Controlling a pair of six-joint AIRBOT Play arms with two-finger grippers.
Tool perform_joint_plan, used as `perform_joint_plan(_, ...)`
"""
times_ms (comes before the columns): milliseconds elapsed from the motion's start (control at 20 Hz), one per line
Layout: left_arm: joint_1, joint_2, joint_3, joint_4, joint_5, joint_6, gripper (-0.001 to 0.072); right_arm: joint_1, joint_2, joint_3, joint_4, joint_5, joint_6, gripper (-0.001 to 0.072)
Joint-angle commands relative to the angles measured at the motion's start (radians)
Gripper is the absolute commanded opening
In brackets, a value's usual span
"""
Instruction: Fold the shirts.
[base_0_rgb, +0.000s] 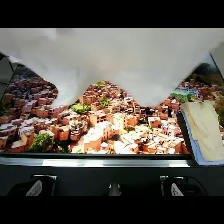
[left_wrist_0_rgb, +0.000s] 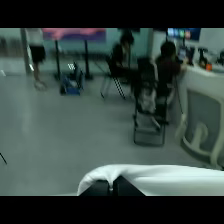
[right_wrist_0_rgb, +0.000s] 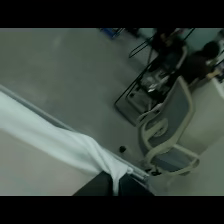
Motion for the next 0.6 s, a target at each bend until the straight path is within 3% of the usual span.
perform_joint_plan(0,0.001,0.136,0.051,0.142,-0.004,-0.121,0.0024,0.0,0.15,0.047,-0.082,0.084,0.043,0.0025)
perform_joint_plan(350,0.001,0.135,0.059,0.154,-0.16,-0.121,0.0024,0.0,0.156,0.048,-0.106,0.155,0.044,0.0024)
perform_joint_plan(550,0.001,0.054,0.042,0.185,-0.373,-0.139,0.0024,0.0,0.063,0.047,-0.104,0.385,0.073,0.0025)
